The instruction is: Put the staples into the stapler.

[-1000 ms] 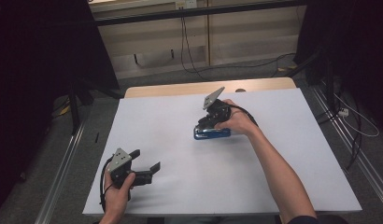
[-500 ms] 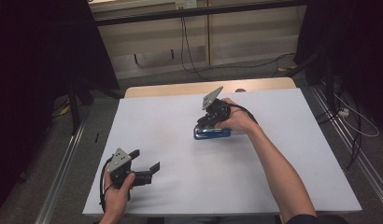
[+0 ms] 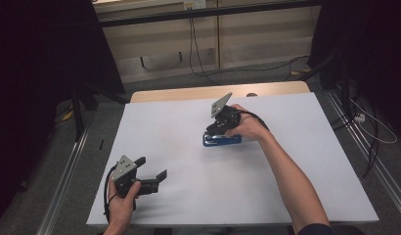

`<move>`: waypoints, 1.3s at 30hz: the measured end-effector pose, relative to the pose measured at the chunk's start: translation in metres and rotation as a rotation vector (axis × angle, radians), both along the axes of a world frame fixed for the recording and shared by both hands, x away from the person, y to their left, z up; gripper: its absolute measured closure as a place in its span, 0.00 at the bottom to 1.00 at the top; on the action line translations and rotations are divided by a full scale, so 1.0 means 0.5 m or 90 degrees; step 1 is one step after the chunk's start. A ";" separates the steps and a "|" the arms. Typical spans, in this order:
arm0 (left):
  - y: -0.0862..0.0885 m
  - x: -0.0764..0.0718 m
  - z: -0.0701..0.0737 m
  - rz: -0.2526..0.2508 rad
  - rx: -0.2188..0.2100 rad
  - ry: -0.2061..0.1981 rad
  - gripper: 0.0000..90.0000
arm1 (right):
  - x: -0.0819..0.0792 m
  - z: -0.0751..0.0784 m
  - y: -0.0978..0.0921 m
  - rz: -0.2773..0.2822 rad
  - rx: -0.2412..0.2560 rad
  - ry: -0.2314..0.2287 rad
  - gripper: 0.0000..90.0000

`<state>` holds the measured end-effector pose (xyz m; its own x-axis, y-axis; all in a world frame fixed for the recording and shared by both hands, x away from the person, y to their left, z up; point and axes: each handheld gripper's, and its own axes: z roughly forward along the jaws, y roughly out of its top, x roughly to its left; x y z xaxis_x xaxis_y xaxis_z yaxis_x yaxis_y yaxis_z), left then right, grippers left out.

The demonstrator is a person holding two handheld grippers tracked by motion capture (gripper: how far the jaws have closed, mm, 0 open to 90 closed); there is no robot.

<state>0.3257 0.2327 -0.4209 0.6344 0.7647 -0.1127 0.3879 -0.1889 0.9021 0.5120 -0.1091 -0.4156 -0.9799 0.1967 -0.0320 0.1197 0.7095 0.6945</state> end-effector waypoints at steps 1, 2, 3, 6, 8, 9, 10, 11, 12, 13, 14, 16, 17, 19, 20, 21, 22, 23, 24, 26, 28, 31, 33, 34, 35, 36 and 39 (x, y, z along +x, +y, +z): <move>0.000 0.000 0.000 -0.001 0.001 0.000 0.04 | 0.000 0.000 0.000 0.001 -0.001 -0.002 0.88; -0.001 0.000 0.000 0.000 0.000 0.000 0.04 | 0.000 -0.001 -0.001 0.001 -0.001 -0.001 0.88; -0.001 0.000 0.000 0.000 0.000 0.001 0.04 | 0.000 -0.001 -0.001 0.003 -0.001 0.000 0.88; 0.000 0.000 0.000 0.000 -0.001 0.000 0.04 | 0.000 -0.002 0.000 0.008 -0.003 -0.007 0.88; 0.000 0.001 -0.001 0.000 0.000 0.001 0.04 | 0.000 -0.002 0.000 0.013 -0.002 -0.011 0.88; 0.000 0.001 -0.001 -0.003 0.003 0.000 0.04 | 0.001 -0.002 0.000 0.014 -0.001 -0.012 0.88; 0.000 0.001 0.000 -0.003 0.004 0.000 0.04 | 0.001 -0.002 0.000 0.015 -0.001 -0.012 0.88; 0.000 0.001 -0.001 -0.003 0.002 0.000 0.04 | 0.001 -0.002 0.000 0.017 -0.001 -0.013 0.88; -0.001 0.001 0.000 -0.001 -0.001 0.000 0.04 | 0.001 -0.002 0.000 0.017 -0.001 -0.014 0.88; 0.000 0.001 0.000 -0.003 0.002 0.000 0.04 | 0.001 -0.003 0.000 0.018 -0.002 -0.014 0.88; -0.001 0.000 0.000 -0.003 0.000 0.000 0.04 | 0.001 -0.003 0.000 0.019 -0.002 -0.015 0.88; 0.000 0.001 0.000 -0.001 -0.001 0.000 0.04 | 0.001 -0.003 0.001 0.020 -0.002 -0.015 0.88; 0.000 0.001 -0.001 -0.001 -0.001 0.001 0.04 | 0.001 -0.004 0.001 0.022 -0.002 -0.017 0.88; 0.000 0.001 0.000 -0.004 0.005 0.001 0.04 | 0.002 -0.004 0.002 0.018 -0.003 -0.014 0.88; -0.001 0.001 0.000 -0.002 0.002 0.000 0.04 | 0.002 -0.005 0.002 0.016 -0.004 -0.012 0.88; -0.001 0.001 0.000 -0.003 0.004 0.001 0.04 | 0.002 -0.005 0.002 0.016 -0.004 -0.012 0.88; -0.001 0.001 0.000 -0.004 0.006 0.001 0.04 | 0.002 -0.005 0.002 0.016 -0.002 -0.012 0.88; -0.001 0.001 0.000 -0.005 0.006 0.002 0.04 | 0.002 -0.005 0.002 0.014 -0.002 -0.010 0.88; -0.001 0.001 -0.001 -0.006 0.007 0.002 0.04 | 0.002 -0.005 0.003 0.012 -0.003 -0.010 0.88; -0.002 0.002 -0.001 -0.007 0.007 0.002 0.04 | 0.002 -0.004 0.003 0.009 -0.002 -0.007 0.88; -0.002 0.002 -0.001 -0.007 0.007 0.002 0.04 | 0.001 -0.004 0.003 0.001 -0.002 -0.002 0.88; -0.001 0.002 -0.001 -0.007 0.006 0.003 0.04 | 0.001 -0.004 0.003 -0.005 -0.001 0.002 0.87; -0.001 0.002 -0.001 -0.006 0.007 0.003 0.04 | 0.000 -0.004 0.003 -0.006 -0.002 0.002 0.87; -0.002 0.002 -0.001 -0.006 0.007 0.004 0.04 | 0.001 -0.004 0.003 -0.008 -0.002 0.003 0.86; -0.002 0.002 -0.001 -0.006 0.007 0.003 0.04 | 0.001 -0.005 0.002 -0.010 -0.002 0.002 0.86; -0.002 0.002 -0.001 -0.006 0.007 0.003 0.04 | 0.001 -0.005 0.002 -0.010 -0.001 0.003 0.86; -0.001 0.002 -0.002 -0.006 0.007 0.004 0.04 | 0.002 -0.005 0.002 -0.013 0.000 0.005 0.85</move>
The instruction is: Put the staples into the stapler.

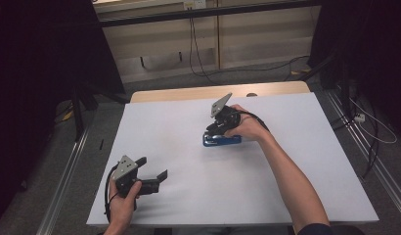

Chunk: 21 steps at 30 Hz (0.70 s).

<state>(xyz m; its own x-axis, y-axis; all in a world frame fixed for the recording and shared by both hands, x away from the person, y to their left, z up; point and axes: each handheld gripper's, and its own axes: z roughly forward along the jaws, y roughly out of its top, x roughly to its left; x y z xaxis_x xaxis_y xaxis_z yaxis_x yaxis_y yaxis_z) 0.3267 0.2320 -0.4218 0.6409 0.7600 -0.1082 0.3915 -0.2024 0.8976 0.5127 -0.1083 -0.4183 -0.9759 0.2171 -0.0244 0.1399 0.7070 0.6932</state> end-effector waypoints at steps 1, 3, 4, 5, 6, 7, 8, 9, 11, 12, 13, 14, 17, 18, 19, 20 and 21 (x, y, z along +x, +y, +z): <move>0.000 0.000 0.000 0.000 0.000 0.001 0.04 | 0.000 0.000 0.000 -0.001 -0.002 0.000 0.84; 0.001 0.000 0.000 0.000 0.000 0.000 0.04 | -0.001 0.002 0.000 -0.007 0.000 0.001 0.83; 0.001 0.000 0.001 0.001 0.000 -0.001 0.04 | -0.001 0.002 0.000 -0.007 0.000 0.001 0.83; 0.001 0.000 0.001 0.001 0.000 -0.001 0.04 | -0.001 0.002 0.000 -0.009 0.002 0.002 0.82; 0.001 0.000 0.001 0.000 0.000 -0.001 0.04 | -0.001 0.002 0.000 -0.010 0.005 0.000 0.81; 0.001 0.000 0.001 0.000 0.000 -0.001 0.04 | -0.001 0.002 0.000 -0.012 0.007 0.003 0.80; 0.001 0.000 0.001 0.000 0.000 -0.001 0.04 | -0.001 0.002 0.000 -0.013 0.008 0.003 0.78; 0.001 0.000 0.001 0.001 0.000 -0.001 0.04 | 0.000 0.002 -0.001 -0.020 0.009 0.002 0.75; 0.001 -0.001 0.000 0.002 0.000 -0.003 0.04 | -0.001 0.001 -0.002 -0.027 0.011 0.010 0.74; 0.001 -0.001 0.001 0.002 0.001 -0.003 0.04 | -0.002 0.001 -0.003 -0.033 0.009 0.009 0.72; 0.001 -0.001 0.001 0.002 0.000 -0.003 0.04 | -0.002 0.002 -0.005 -0.041 0.013 0.008 0.69; 0.002 -0.001 0.001 0.002 0.001 -0.002 0.04 | -0.002 0.003 -0.007 -0.050 0.020 0.010 0.67; 0.001 0.000 0.001 0.001 0.000 -0.002 0.04 | -0.003 0.004 -0.012 -0.068 0.030 0.012 0.62; 0.001 0.000 0.000 0.001 0.000 -0.001 0.04 | -0.003 0.003 -0.014 -0.075 0.030 0.013 0.58; 0.001 0.000 0.000 0.001 0.000 -0.002 0.04 | -0.003 0.002 -0.015 -0.079 0.034 0.014 0.57; 0.000 0.000 0.000 0.001 0.001 -0.002 0.04 | -0.004 0.002 -0.016 -0.083 0.036 0.018 0.57; 0.000 -0.001 0.001 0.001 0.002 -0.002 0.04 | -0.005 0.000 -0.018 -0.085 0.040 0.017 0.55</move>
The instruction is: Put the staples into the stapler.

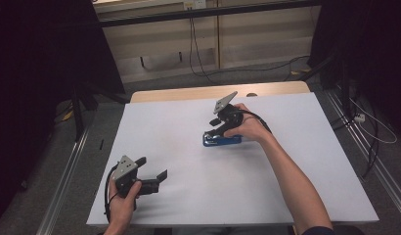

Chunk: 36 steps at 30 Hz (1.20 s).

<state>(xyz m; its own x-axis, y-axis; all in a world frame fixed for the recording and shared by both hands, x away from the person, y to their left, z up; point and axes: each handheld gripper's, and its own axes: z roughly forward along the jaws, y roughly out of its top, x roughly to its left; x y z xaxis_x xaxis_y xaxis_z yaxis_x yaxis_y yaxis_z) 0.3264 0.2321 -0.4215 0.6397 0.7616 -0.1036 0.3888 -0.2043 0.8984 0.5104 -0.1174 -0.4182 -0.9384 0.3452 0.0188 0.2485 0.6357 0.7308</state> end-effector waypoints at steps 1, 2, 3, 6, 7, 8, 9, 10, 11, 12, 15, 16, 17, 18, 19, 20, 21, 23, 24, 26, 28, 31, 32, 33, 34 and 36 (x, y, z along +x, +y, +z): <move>0.000 0.000 0.001 0.001 -0.001 -0.001 0.04 | -0.001 -0.001 -0.001 -0.007 0.003 0.002 0.51; -0.001 -0.001 0.001 0.001 -0.002 -0.003 0.04 | -0.002 -0.003 -0.001 -0.018 0.005 0.009 0.46; -0.001 -0.001 0.001 0.002 -0.002 -0.004 0.04 | -0.002 -0.004 -0.001 -0.029 0.006 0.014 0.42; 0.000 -0.001 0.001 0.001 0.001 -0.002 0.04 | -0.006 -0.004 0.000 -0.057 0.017 0.018 0.34; 0.000 0.000 0.000 0.002 0.000 -0.002 0.04 | -0.007 -0.004 0.000 -0.064 0.026 0.020 0.31; 0.000 0.000 0.000 0.002 0.000 -0.001 0.04 | -0.009 -0.004 0.001 -0.072 0.030 0.021 0.28; 0.000 0.000 0.000 0.002 -0.001 0.000 0.04 | -0.010 -0.004 0.001 -0.080 0.031 0.021 0.25; 0.000 0.000 0.000 0.002 -0.001 -0.001 0.04 | -0.011 -0.005 0.002 -0.088 0.033 0.024 0.22; 0.000 0.000 0.000 0.002 0.000 -0.001 0.04 | -0.012 -0.005 0.002 -0.096 0.035 0.028 0.19; 0.000 0.000 0.000 0.001 0.000 -0.001 0.04 | -0.013 -0.005 0.002 -0.106 0.037 0.031 0.16; 0.000 0.000 0.000 0.001 0.000 0.000 0.04 | -0.017 -0.004 0.001 -0.123 0.050 0.034 0.14; -0.001 0.000 0.000 -0.001 0.000 -0.002 0.04 | -0.018 -0.004 0.000 -0.128 0.054 0.034 0.13; -0.002 -0.001 0.000 -0.003 0.004 -0.001 0.04 | -0.019 -0.004 -0.001 -0.134 0.058 0.034 0.12; -0.004 -0.001 -0.001 -0.004 0.000 -0.002 0.04 | -0.020 -0.003 -0.002 -0.141 0.061 0.033 0.11; -0.005 -0.001 -0.001 -0.008 0.003 -0.002 0.04 | -0.021 -0.003 -0.003 -0.147 0.065 0.031 0.11; -0.005 -0.002 0.000 -0.008 0.004 -0.001 0.04 | -0.023 -0.003 -0.005 -0.154 0.071 0.031 0.10; -0.005 -0.002 0.000 -0.007 0.004 -0.001 0.04 | -0.024 -0.004 -0.006 -0.160 0.077 0.030 0.10; -0.005 -0.002 -0.001 -0.004 -0.003 -0.001 0.04 | -0.028 -0.004 -0.007 -0.178 0.083 0.024 0.09; -0.003 -0.002 0.000 -0.002 0.002 0.001 0.04 | -0.030 -0.005 -0.007 -0.187 0.085 0.024 0.09; 0.000 -0.002 -0.001 0.002 -0.001 0.002 0.04 | -0.033 -0.006 -0.007 -0.203 0.090 0.027 0.08; 0.001 -0.003 -0.001 0.003 -0.004 0.000 0.04 | -0.036 -0.007 -0.009 -0.218 0.093 0.022 0.08; 0.000 -0.002 -0.001 0.001 -0.002 0.000 0.04 | -0.041 -0.008 -0.015 -0.235 0.090 0.016 0.07; 0.000 -0.001 -0.001 -0.001 -0.004 0.000 0.04 | -0.043 -0.008 -0.018 -0.238 0.093 0.012 0.07; -0.001 -0.001 -0.001 -0.003 0.000 0.000 0.04 | -0.044 -0.007 -0.022 -0.242 0.096 0.012 0.06; -0.001 -0.001 -0.001 -0.002 0.001 0.001 0.04 | -0.046 -0.007 -0.025 -0.248 0.102 0.010 0.06; -0.002 0.000 -0.002 0.000 -0.001 0.004 0.04 | -0.049 -0.004 -0.031 -0.257 0.109 0.004 0.06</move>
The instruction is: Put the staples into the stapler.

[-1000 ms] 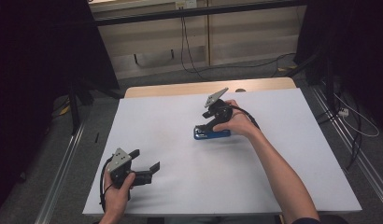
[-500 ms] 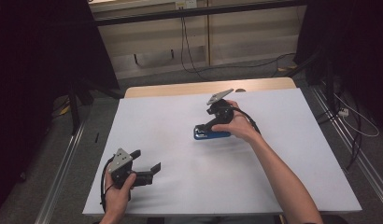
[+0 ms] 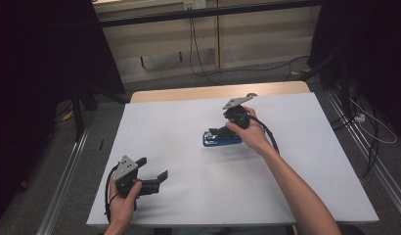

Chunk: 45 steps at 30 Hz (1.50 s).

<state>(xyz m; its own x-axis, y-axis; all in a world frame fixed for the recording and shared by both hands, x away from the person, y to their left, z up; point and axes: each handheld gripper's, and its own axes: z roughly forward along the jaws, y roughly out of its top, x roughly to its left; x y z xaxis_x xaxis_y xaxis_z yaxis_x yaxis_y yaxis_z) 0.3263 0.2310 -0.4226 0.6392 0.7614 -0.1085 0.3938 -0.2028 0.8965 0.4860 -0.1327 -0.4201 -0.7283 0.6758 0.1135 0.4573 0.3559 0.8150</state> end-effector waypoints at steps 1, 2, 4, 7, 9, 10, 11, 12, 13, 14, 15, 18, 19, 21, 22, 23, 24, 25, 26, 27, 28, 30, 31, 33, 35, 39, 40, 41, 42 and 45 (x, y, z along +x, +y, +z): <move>0.000 0.000 0.000 0.000 0.001 -0.001 0.04 | -0.002 0.001 -0.003 -0.005 0.001 -0.004 0.06; 0.001 0.000 0.000 0.001 0.001 -0.001 0.04 | -0.004 0.002 -0.005 -0.009 0.002 -0.008 0.06; 0.001 0.000 0.000 0.002 -0.003 0.000 0.04 | -0.008 0.002 -0.011 -0.015 -0.004 -0.014 0.07; 0.005 0.001 0.003 0.008 -0.009 -0.004 0.04 | -0.015 0.001 -0.017 -0.026 -0.019 -0.015 0.06; 0.009 0.000 0.005 0.011 -0.006 -0.005 0.04 | -0.022 0.001 -0.022 -0.042 -0.024 -0.019 0.07; 0.011 0.000 0.004 0.013 -0.007 -0.004 0.04 | -0.026 0.001 -0.025 -0.046 -0.022 -0.023 0.07; 0.011 -0.001 0.003 0.015 -0.007 -0.002 0.04 | -0.030 0.002 -0.029 -0.053 -0.021 -0.026 0.07; 0.010 -0.001 0.003 0.014 -0.008 -0.002 0.04 | -0.034 0.002 -0.032 -0.059 -0.019 -0.029 0.07; 0.009 -0.001 0.003 0.014 -0.008 -0.002 0.04 | -0.039 0.002 -0.035 -0.064 -0.020 -0.033 0.07; 0.009 -0.001 0.003 0.011 -0.005 -0.004 0.04 | -0.043 0.002 -0.038 -0.071 -0.021 -0.037 0.06; 0.009 -0.001 0.004 0.010 -0.004 -0.004 0.04 | -0.047 0.001 -0.042 -0.082 -0.021 -0.041 0.04; 0.007 -0.001 0.003 0.011 -0.005 -0.004 0.04 | -0.060 -0.001 -0.052 -0.095 -0.018 -0.045 0.06; 0.007 0.000 0.002 0.009 -0.004 -0.003 0.04 | -0.063 -0.001 -0.055 -0.096 -0.019 -0.047 0.05; 0.008 0.001 0.002 0.011 -0.003 -0.002 0.04 | -0.071 -0.003 -0.062 -0.099 -0.019 -0.046 0.05; 0.009 0.001 0.001 0.013 -0.003 -0.001 0.04 | -0.075 -0.003 -0.065 -0.100 -0.017 -0.045 0.05; 0.010 0.002 0.000 0.014 -0.004 -0.001 0.04 | -0.079 -0.003 -0.068 -0.104 -0.019 -0.049 0.05; 0.010 0.003 -0.001 0.015 -0.006 0.000 0.04 | -0.083 -0.003 -0.071 -0.108 -0.023 -0.052 0.05; 0.011 0.003 -0.001 0.016 -0.004 0.003 0.04 | -0.086 -0.002 -0.074 -0.113 -0.025 -0.057 0.06; 0.012 0.003 -0.002 0.021 -0.008 0.002 0.04 | -0.090 -0.002 -0.079 -0.125 -0.021 -0.064 0.06; 0.013 0.003 -0.002 0.027 -0.013 0.001 0.04 | -0.094 -0.002 -0.083 -0.136 -0.023 -0.073 0.06; 0.015 0.003 -0.001 0.027 -0.014 -0.002 0.04 | -0.098 -0.002 -0.087 -0.143 -0.026 -0.082 0.06; 0.015 0.001 0.000 0.029 -0.018 -0.004 0.04 | -0.103 -0.003 -0.095 -0.157 -0.020 -0.088 0.06; 0.015 0.001 0.000 0.028 -0.019 -0.004 0.04 | -0.107 -0.003 -0.099 -0.162 -0.018 -0.088 0.06; 0.015 0.001 0.001 0.026 -0.018 -0.005 0.04 | -0.117 -0.003 -0.108 -0.176 -0.014 -0.094 0.06; 0.013 0.003 0.000 0.027 -0.019 -0.003 0.04 | -0.127 -0.004 -0.117 -0.187 -0.011 -0.102 0.06; 0.007 0.007 -0.001 0.020 -0.014 0.000 0.04 | -0.146 -0.008 -0.134 -0.198 -0.003 -0.104 0.06; 0.006 0.009 -0.001 0.017 -0.007 0.000 0.04 | -0.151 -0.009 -0.138 -0.200 0.000 -0.106 0.06; 0.004 0.009 -0.002 0.017 -0.006 0.002 0.04 | -0.156 -0.010 -0.142 -0.202 0.004 -0.108 0.06; 0.003 0.010 -0.002 0.016 -0.005 0.002 0.04 | -0.161 -0.011 -0.146 -0.203 0.006 -0.109 0.06; 0.001 0.008 -0.002 0.016 -0.006 0.001 0.04 | -0.177 -0.016 -0.159 -0.205 0.014 -0.113 0.06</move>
